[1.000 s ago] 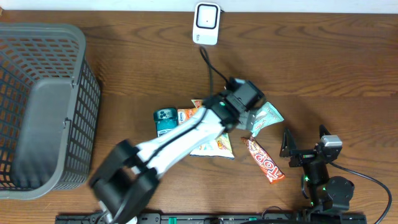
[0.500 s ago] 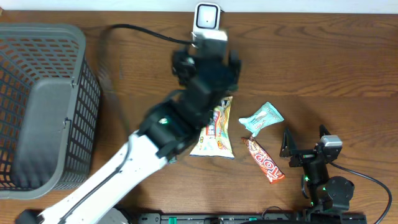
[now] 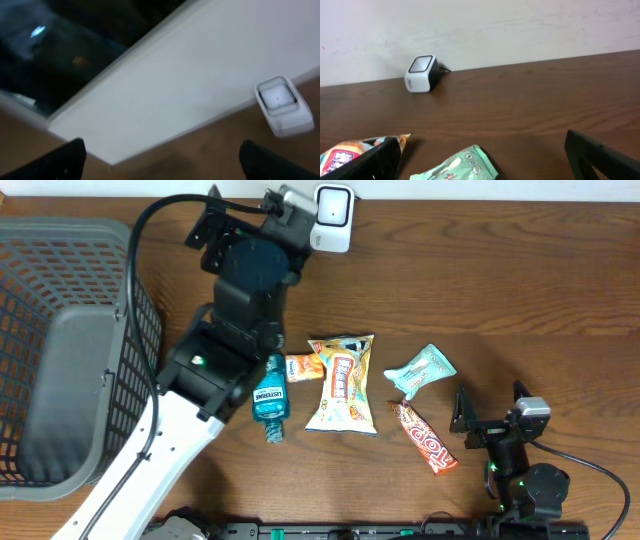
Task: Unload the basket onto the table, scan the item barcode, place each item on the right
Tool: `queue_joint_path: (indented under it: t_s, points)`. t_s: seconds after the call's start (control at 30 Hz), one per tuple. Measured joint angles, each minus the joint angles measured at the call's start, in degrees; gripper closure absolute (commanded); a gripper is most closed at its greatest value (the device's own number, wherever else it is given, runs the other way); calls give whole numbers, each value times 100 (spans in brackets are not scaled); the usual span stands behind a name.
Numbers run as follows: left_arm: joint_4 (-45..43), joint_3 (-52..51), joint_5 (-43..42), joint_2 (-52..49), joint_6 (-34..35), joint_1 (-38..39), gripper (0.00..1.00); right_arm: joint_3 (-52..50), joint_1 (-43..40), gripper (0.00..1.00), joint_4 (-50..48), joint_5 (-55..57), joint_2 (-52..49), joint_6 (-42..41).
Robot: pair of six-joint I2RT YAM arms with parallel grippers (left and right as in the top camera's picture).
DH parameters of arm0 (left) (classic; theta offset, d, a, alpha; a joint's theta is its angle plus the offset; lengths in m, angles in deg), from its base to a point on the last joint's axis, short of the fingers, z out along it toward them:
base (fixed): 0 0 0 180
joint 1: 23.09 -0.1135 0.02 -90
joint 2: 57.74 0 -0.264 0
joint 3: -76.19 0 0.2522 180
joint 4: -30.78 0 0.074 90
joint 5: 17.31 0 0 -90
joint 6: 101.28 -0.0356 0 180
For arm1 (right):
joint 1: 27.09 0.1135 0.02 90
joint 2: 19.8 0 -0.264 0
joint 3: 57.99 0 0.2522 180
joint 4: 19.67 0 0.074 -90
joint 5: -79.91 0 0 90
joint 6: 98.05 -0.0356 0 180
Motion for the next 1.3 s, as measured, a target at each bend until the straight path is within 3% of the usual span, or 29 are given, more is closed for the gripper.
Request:
queue_joint_path:
  t_s: [0.23,0.77,1.3]
  points:
    - [1021,-319,-1751,542,-212,-374,2,0,0,1,2,0,-2,0]
    - [625,-2306,-3541,3563,-107,-673,2,0,0,1,4,-2,0,0]
    - [195,-2719,-4957,5519,1814,-2691,2,0,0,1,2,0,0,0]
